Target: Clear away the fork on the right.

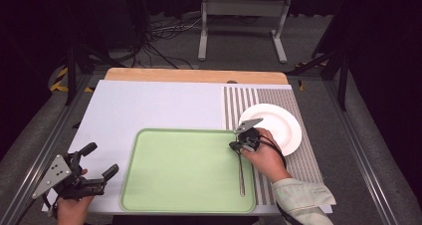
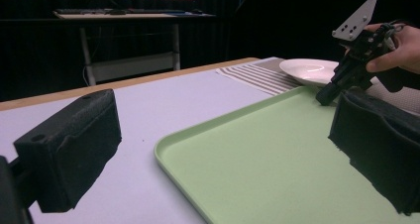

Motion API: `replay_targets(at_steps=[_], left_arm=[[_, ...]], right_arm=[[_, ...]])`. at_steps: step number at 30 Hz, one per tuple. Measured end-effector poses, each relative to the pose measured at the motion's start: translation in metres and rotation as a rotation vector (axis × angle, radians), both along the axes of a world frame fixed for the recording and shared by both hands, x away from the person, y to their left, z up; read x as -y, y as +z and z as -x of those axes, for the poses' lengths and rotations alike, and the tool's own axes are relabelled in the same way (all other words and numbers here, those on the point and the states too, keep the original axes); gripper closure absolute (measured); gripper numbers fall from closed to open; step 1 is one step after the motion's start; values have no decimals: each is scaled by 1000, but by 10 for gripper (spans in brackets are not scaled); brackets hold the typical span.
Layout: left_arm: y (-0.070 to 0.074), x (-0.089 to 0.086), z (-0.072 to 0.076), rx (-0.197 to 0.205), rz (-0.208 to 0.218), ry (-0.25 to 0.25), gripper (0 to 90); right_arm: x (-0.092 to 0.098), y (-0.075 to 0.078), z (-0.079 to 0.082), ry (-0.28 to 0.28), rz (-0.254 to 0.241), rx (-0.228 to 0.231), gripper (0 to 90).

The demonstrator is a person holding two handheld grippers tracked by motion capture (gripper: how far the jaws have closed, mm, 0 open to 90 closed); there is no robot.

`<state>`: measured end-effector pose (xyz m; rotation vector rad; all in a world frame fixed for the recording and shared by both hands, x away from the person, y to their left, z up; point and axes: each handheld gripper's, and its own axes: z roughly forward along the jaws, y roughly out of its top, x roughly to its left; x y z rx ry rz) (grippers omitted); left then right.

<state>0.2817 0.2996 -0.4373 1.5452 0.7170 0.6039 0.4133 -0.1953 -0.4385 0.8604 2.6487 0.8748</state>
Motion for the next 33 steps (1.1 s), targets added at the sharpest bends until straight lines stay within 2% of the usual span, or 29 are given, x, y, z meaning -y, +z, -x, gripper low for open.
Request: replay_targets(at_steps=[2,6,10,13,20,24,33], left_arm=[[0,1,0,1,2,-1,3],[0,1,-1,0,-2,-5,3],[1,1,-1,2,5,0,3],[0,1,-1,4,-2,-3,3],[1,-1,0,2,5,2,3],[1,0,-1,5,4,4,3],[1,-1,0,4,6,4,3]], right_arm=[[0,0,1,2,-7,-3,860],[0,5,3,12,-65,12,688],[-2,14,6,27,-108,40,403],[-2,21,9,25,-149,78,263],[1,41,17,45,-187,154,164],[5,50,22,58,-218,191,137],[21,63,35,48,-258,255,137]])
